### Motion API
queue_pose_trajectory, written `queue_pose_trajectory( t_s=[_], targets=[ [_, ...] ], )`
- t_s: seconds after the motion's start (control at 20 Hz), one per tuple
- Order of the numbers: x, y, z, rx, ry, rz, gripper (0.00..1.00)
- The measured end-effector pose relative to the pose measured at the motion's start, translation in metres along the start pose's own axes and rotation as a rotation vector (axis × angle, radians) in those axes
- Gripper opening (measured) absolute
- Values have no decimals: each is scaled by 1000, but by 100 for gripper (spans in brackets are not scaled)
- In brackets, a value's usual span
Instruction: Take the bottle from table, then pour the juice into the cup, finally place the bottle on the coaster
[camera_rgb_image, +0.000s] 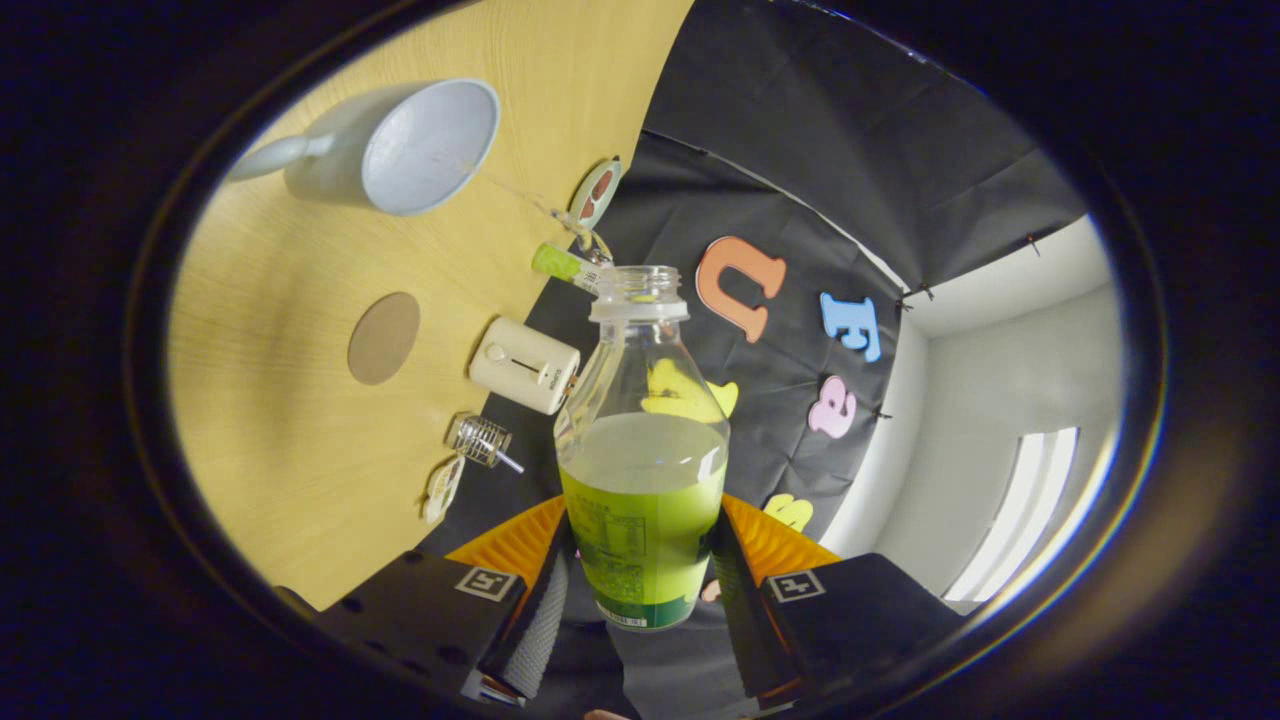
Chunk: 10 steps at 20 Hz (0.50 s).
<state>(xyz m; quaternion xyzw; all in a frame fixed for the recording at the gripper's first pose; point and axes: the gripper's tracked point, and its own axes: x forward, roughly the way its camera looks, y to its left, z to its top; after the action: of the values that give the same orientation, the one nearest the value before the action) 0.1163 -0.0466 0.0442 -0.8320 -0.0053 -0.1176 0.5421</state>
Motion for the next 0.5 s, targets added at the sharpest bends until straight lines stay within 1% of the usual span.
queue_pose_trajectory(
  t_s=[0.5],
  targets=[
    [-1, -11, 4, -59, -15, -38, 76]
  ],
)
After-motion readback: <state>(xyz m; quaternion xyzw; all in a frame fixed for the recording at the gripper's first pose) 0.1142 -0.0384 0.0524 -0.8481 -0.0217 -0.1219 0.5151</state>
